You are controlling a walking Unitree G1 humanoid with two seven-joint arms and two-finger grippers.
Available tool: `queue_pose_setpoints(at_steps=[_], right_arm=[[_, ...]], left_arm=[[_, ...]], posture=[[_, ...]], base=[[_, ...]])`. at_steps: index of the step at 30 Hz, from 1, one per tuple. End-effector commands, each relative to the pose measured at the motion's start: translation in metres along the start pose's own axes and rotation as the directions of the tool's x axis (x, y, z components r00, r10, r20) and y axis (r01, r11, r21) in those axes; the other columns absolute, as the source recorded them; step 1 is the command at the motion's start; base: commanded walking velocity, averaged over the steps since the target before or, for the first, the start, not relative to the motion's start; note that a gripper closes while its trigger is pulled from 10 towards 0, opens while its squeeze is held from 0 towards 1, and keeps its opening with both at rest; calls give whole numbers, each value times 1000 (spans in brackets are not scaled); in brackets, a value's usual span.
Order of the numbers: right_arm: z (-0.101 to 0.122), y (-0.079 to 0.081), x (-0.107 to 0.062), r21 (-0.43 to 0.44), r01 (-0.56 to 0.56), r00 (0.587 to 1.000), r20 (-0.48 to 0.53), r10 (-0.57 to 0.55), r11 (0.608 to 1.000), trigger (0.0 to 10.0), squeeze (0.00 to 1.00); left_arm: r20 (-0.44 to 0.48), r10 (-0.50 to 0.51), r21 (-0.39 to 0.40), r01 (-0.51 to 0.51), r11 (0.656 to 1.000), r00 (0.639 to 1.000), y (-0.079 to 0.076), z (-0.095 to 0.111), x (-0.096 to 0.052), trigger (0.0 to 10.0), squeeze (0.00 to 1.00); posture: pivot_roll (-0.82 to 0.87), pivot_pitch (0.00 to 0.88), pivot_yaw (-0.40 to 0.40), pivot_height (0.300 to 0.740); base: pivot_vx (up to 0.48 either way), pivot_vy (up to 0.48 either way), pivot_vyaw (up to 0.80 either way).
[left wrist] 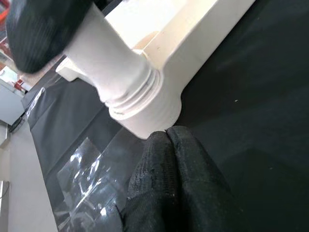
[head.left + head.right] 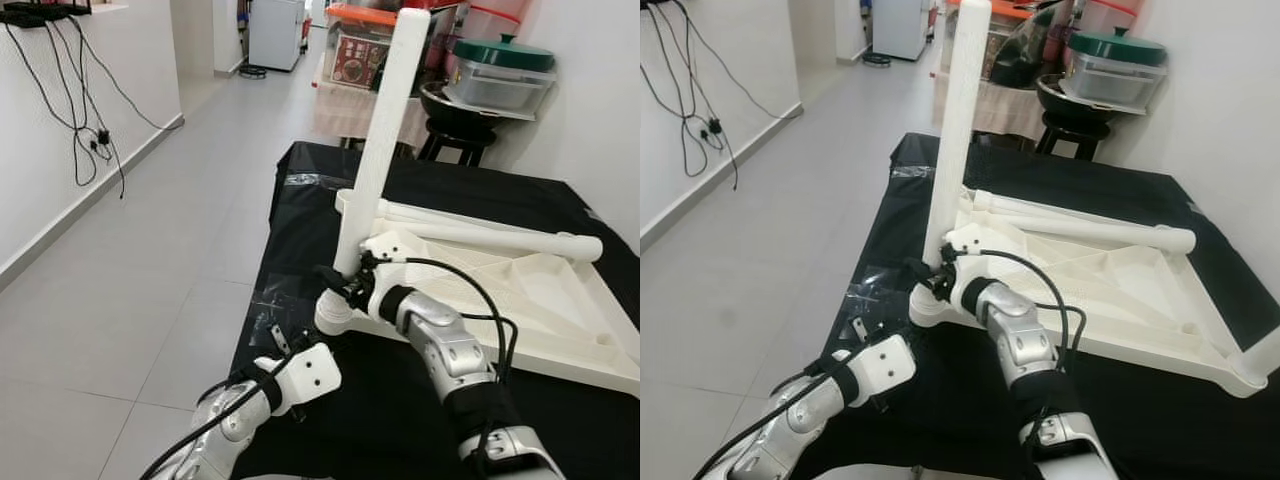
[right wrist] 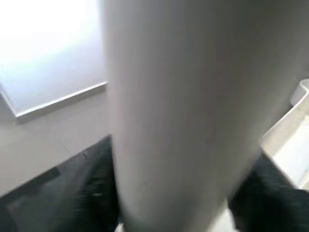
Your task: Building children table
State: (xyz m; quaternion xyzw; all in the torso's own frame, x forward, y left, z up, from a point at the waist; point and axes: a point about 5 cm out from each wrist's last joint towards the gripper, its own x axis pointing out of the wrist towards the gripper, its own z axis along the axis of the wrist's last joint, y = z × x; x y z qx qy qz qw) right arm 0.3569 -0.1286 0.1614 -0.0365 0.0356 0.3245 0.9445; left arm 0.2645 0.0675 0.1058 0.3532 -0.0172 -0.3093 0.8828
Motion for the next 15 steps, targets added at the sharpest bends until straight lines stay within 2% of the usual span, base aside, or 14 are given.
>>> queue_pose_setpoints(at_steps=[1, 5, 9, 10, 11, 14, 15], right_arm=[[11, -14, -9, -11, 11, 999, 44, -11, 1000, 10000, 1000], [13, -19, -12, -20, -17, 998, 52, 18, 1000, 10000, 1000], [17, -20, -15, -53, -101, 993, 53, 104, 993, 10000, 1000], [18, -19, -15, -64, -139, 988, 54, 142, 988, 10000, 733], [20, -17, -14, -71, -181, 981, 58, 185, 981, 10000, 0], [27, -11, -9, -81, -283, 954, 76, 289, 956, 10000, 0], [27, -11, -9, -81, -283, 954, 76, 289, 956, 10000, 0]], left_arm=[[7, -13, 0, 13, 1000, 1000, -4, 2, 0, 10000, 0], [8, -13, 0, 13, 1000, 1000, -4, 3, 0, 10000, 0], [10, -13, 0, 13, 1000, 1000, -5, 4, 0, 10000, 0], [10, -13, -1, 13, 1000, 1000, -5, 5, 0, 10000, 0], [10, -13, -1, 13, 1000, 1000, -5, 5, 0, 10000, 0], [10, -13, -1, 13, 1000, 1000, -5, 5, -1, 10000, 0], [10, -13, -1, 13, 1000, 1000, -5, 5, -1, 10000, 0]], posture=[[113, 0, -138, 740], [111, 0, -138, 740], [102, 0, -139, 740], [95, 0, -134, 740], [98, 0, -134, 740], [100, 0, -130, 740], [100, 0, -130, 740]], base=[[0, 0, 0], [0, 0, 0], [0, 0, 0], [0, 0, 0], [0, 0, 0], [0, 0, 0], [0, 0, 0]])
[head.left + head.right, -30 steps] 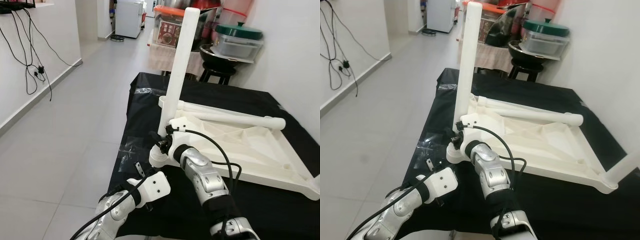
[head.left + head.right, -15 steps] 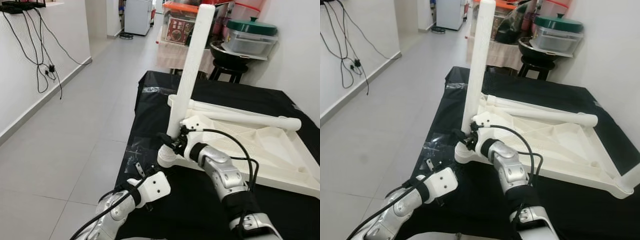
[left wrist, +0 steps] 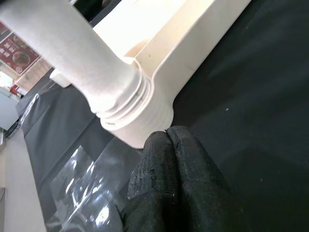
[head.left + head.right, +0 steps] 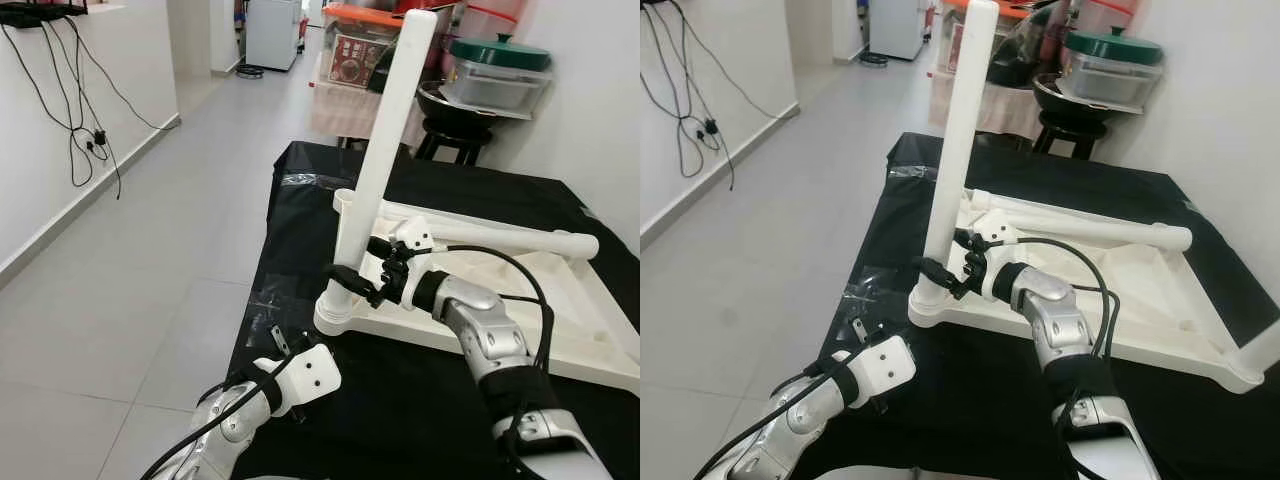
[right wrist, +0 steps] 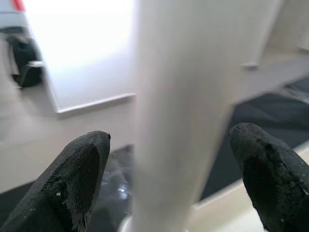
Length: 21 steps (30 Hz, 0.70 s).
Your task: Building children table
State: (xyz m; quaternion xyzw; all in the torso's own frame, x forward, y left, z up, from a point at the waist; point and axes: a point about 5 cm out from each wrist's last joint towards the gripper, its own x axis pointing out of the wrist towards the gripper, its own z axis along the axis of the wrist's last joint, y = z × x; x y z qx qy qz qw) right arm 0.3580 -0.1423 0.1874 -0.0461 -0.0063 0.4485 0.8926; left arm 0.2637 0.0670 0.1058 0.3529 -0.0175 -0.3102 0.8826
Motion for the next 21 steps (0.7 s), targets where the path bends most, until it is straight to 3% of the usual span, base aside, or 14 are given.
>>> queue_pose_setpoints(at_steps=[1, 4, 5, 6, 7, 8, 15, 21], right_arm=[[6, 3, 8, -17, -87, 996, 20, 88, 996, 10000, 0], [9, 4, 12, -18, -132, 991, 27, 132, 991, 10000, 0], [11, 5, 16, -13, -173, 984, 30, 173, 985, 7529, 0], [12, 7, 20, -13, -208, 978, 28, 208, 978, 3608, 0], [12, 7, 20, -13, -208, 978, 28, 208, 978, 3608, 0], [13, 7, 23, -10, -235, 972, 25, 235, 972, 0, 0], [11, 6, 26, -5, -268, 963, -4, 268, 963, 0, 0], [-5, 4, 13, -2, -173, 985, -23, 173, 985, 0, 0]], left_arm=[[9, -12, -1, 12, 1000, 1000, -4, 4, -1, 10000, 0], [9, -12, -1, 12, 1000, 1000, -4, 4, -1, 10000, 0], [9, -11, -1, 11, 1000, 1000, -4, 4, -1, 10000, 0], [9, -11, -1, 11, 1000, 1000, -3, 4, -1, 10000, 0], [9, -11, -1, 11, 1000, 1000, -3, 4, -1, 10000, 0], [9, -11, -1, 11, 1000, 1000, -3, 4, -1, 10000, 0], [10, -10, -2, 10, 1000, 1000, -3, 6, -3, 10000, 0], [39, -9, 44, 7, 999, 999, -3, 10, -5, 10000, 0]], posture=[[100, 0, -130, 740], [100, 0, -130, 740], [110, 0, -128, 740], [110, 0, -128, 740], [110, 0, -128, 740], [112, 0, -129, 740], [113, 0, -135, 740], [94, 0, -123, 740]], base=[[0, 0, 0], [0, 0, 0], [0, 0, 0], [0, 0, 0], [0, 0, 0], [0, 0, 0], [0, 0, 0], [0, 0, 0]])
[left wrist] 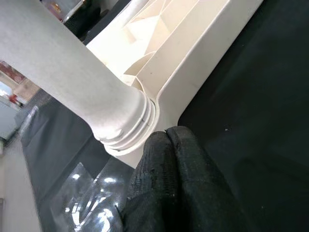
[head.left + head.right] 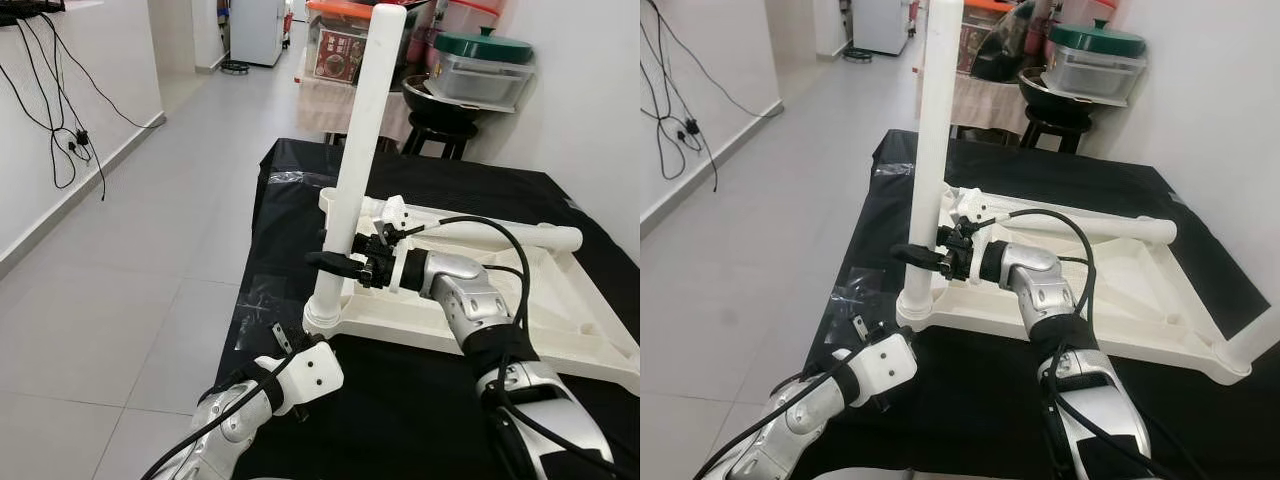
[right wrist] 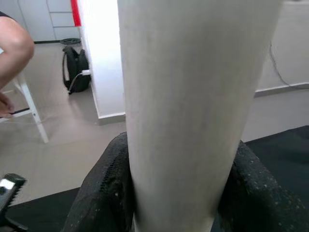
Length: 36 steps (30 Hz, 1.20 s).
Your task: Building children table
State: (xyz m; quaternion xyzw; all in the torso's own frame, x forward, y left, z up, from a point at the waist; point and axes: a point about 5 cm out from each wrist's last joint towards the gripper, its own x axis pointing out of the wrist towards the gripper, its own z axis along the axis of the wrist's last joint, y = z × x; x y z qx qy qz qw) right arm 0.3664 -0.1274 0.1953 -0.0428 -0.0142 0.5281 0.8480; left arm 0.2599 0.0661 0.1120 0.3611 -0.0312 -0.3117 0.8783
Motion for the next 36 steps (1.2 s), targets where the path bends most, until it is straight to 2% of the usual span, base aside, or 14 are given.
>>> queue_pose_setpoints(at_steps=[1, 4, 5, 6, 7, 11, 18, 23, 24, 25, 26, 34, 35, 36], right_arm=[[-18, 3, -6, 9, 51, 997, -55, -50, 999, 0, 0], [-31, -8, -16, -2, 385, 918, -103, -383, 923, 0, 0], [-37, -14, -26, 38, 628, 776, -115, -620, 778, 0, 0], [-37, -14, -26, 38, 628, 776, -115, -620, 778, 0, 0], [-45, -11, -39, 92, 791, 611, -155, -776, 605, 0, 0], [-52, 21, -44, 128, 823, 569, -167, -805, 554, 0, 0], [-45, 21, -39, 99, 788, 616, -129, -777, 608, 0, 0], [-35, 20, -27, 90, 741, 671, -103, -734, 665, 0, 0], [-27, 26, -18, 102, 669, 744, -74, -665, 737, 10000, 0], [-27, 26, -18, 102, 669, 744, -74, -665, 737, 10000, 0], [-20, 30, -13, 93, 585, 811, -41, -584, 806, 10000, 1000], [12, 25, -19, -6, 193, 979, 61, -192, 981, 10000, 925], [13, 23, -19, -23, 135, 990, 48, -134, 991, 10000, 0], [13, 22, -19, -27, 102, 994, 40, -100, 994, 10000, 0]], left_arm=[[31, -15, 39, 14, 999, 999, -4, 5, -2, 10000, 0], [56, -3, 73, -1, 997, 998, -3, 8, -4, 10000, 0], [69, 18, 104, -25, 994, 997, -2, 10, -5, 10000, 0], [69, 18, 104, -25, 994, 997, -2, 10, -5, 10000, 0], [81, 40, 130, -50, 990, 996, 1, 11, -7, 10000, 0], [106, 86, 32, -89, 995, 991, 10, 12, -13, 10000, 0], [128, 185, -237, -151, 960, 974, 28, 14, -20, 10000, 0], [105, 295, -450, -219, 866, 950, 40, 11, -32, 10000, 0], [95, 315, -489, -232, 841, 944, 41, 9, -34, 10000, 0], [95, 315, -489, -232, 841, 944, 41, 9, -34, 10000, 0], [93, 327, -514, -236, 825, 940, 41, 8, -35, 10000, 0], [162, 307, -589, -158, 793, 938, 35, 11, -34, 10000, 0], [158, 311, -597, -160, 786, 937, 35, 10, -34, 10000, 0], [154, 314, -600, -164, 783, 937, 35, 9, -33, 10000, 0]], posture=[[85, 0, -120, 740], [76, 0, -117, 740], [76, 0, -117, 740], [76, 0, -117, 740], [73, 0, -116, 740], [46, 0, -89, 740], [57, 0, -96, 740], [61, 0, -99, 740], [56, 0, -98, 740], [56, 0, -98, 740], [56, 0, -99, 740], [58, 0, -104, 740], [61, 0, -105, 740], [61, 0, -105, 740]], base=[[0, 0, 0], [0, 0, 0], [0, 0, 0], [0, 0, 0], [0, 0, 0], [0, 0, 0], [0, 0, 0], [0, 0, 0], [0, 0, 0], [0, 0, 0], [0, 0, 0], [0, 0, 0], [0, 0, 0], [0, 0, 0]])
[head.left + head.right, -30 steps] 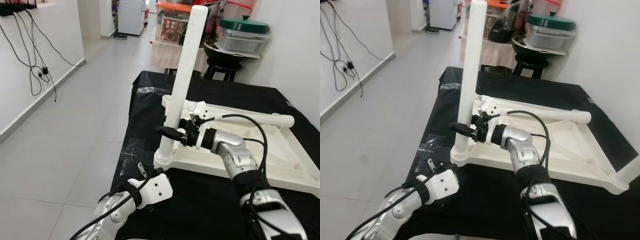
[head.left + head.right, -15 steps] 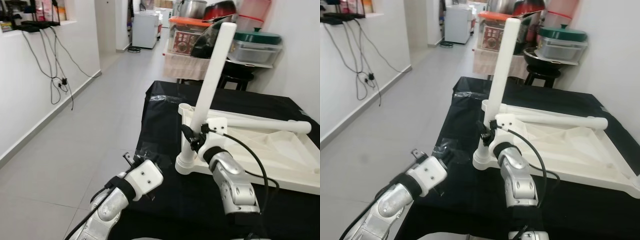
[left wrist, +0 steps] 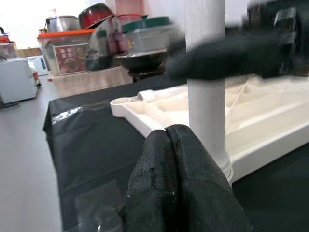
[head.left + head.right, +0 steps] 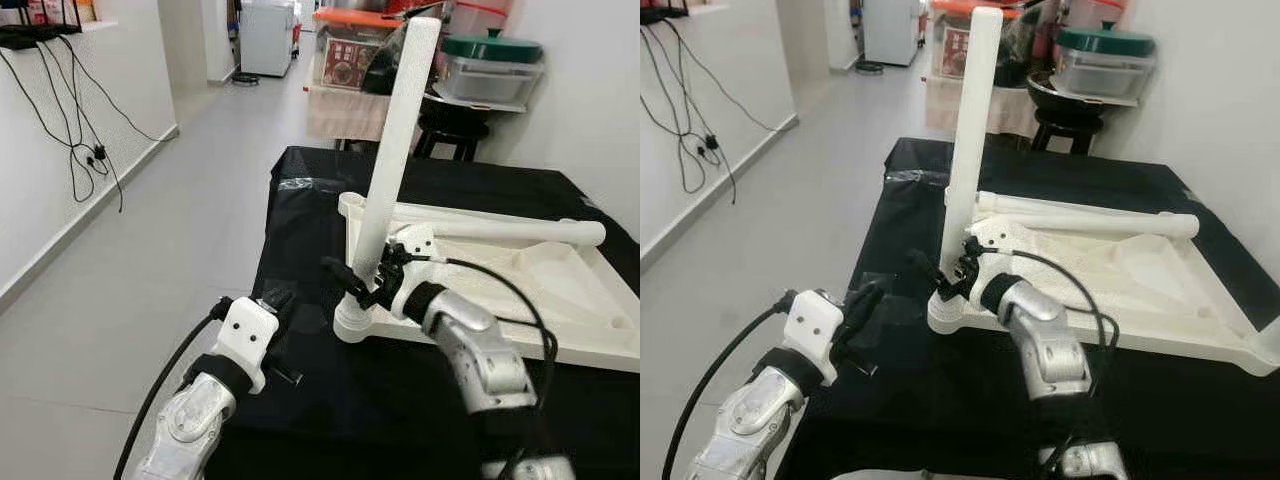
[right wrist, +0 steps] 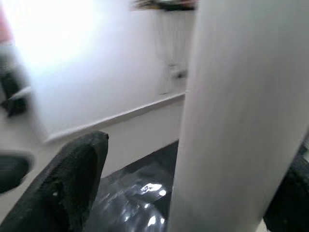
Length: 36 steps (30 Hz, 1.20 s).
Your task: Building children table
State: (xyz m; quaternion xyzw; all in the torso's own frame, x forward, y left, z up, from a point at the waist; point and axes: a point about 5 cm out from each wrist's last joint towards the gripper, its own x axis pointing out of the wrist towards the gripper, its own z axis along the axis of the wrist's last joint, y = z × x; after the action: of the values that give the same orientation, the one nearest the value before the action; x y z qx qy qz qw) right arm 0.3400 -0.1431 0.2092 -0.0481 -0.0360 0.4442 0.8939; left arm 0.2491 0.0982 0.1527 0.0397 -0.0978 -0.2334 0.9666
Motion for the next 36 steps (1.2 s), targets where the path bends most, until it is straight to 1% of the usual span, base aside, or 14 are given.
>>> queue_pose_setpoints(at_steps=[1, 5, 10, 11, 21, 26, 28, 29, 30, 31, 32, 33, 34, 36], right_arm=[[-2, 8, 6, -13, -162, 987, 3, 162, 987, 10000, 0], [-4, 8, 8, -2, -318, 948, -35, 317, 948, 10000, 0], [-5, 4, 17, 27, -358, 932, -44, 359, 933, 10000, 0], [-6, 3, 20, 46, -366, 929, -47, 368, 929, 0, 0], [-13, -1, 16, 66, -392, 918, -43, 395, 918, 0, 0], [-14, -3, -1, 38, -351, 936, -18, 352, 936, 0, 0], [-18, 1, -10, 36, -259, 965, -30, 260, 965, 0, 0], [-24, 5, -7, 47, -116, 992, -34, 118, 992, 0, 0], [-24, 5, -7, 47, -116, 992, -34, 118, 992, 0, 0], [-38, 5, -1, 78, 249, 967, -76, -243, 965, 0, 0], [-47, 5, -1, 85, 497, 865, -124, -486, 864, 0, 0], [-47, 5, -1, 85, 497, 865, -124, -486, 864, 0, 0], [-60, 23, -6, 131, 583, 810, -174, -560, 802, 0, 0], [-69, 39, -7, 167, 596, 800, -210, -562, 785, 0, 0]], left_arm=[[-12, 0, -32, 0, 999, 1000, -1, -6, -1, 10000, 0], [-8, -16, -43, 16, 999, 1000, -2, -6, 0, 10000, 0], [-7, -34, -53, 34, 998, 999, -3, -7, 1, 10000, 0], [-7, -43, -57, 43, 997, 999, -4, -7, 1, 10000, 0], [-8, -67, -76, 66, 995, 998, -5, -9, 0, 10000, 0], [-8, -81, -89, 80, 993, 997, -4, -9, 0, 10000, 0], [-7, -88, -92, 87, 992, 996, -4, -9, -1, 10000, 0], [-7, -91, -93, 90, 992, 996, -3, -9, -1, 10000, 0], [-7, -91, -93, 90, 992, 996, -3, -9, -1, 10000, 0], [-8, -94, -92, 93, 991, 996, -2, -9, -2, 10000, 0], [-8, -96, -92, 94, 991, 995, -1, -9, -2, 10000, 0], [-8, -96, -92, 94, 991, 995, -1, -9, -2, 10000, 0], [-8, -98, -92, 97, 991, 995, -1, -9, -2, 10000, 0], [-10, -102, -89, 101, 991, 995, 0, -9, -2, 10000, 0]], posture=[[62, 0, -108, 740], [70, 0, -111, 740], [74, 0, -109, 740], [75, 0, -107, 740], [71, 0, -97, 740], [48, 0, -86, 740], [43, 0, -88, 740], [39, 0, -90, 740], [39, 0, -90, 740], [33, 0, -89, 740], [31, 0, -86, 740], [31, 0, -86, 740], [30, 0, -82, 740], [31, 0, -67, 740]], base=[[0, 0, 0], [0, 0, 0], [0, 0, 0], [0, 0, 0], [0, 0, 0], [0, 0, 0], [0, 0, 0], [0, 0, 0], [0, 0, 0], [0, 0, 0], [0, 0, 0], [0, 0, 0], [0, 0, 0], [0, 0, 0]])
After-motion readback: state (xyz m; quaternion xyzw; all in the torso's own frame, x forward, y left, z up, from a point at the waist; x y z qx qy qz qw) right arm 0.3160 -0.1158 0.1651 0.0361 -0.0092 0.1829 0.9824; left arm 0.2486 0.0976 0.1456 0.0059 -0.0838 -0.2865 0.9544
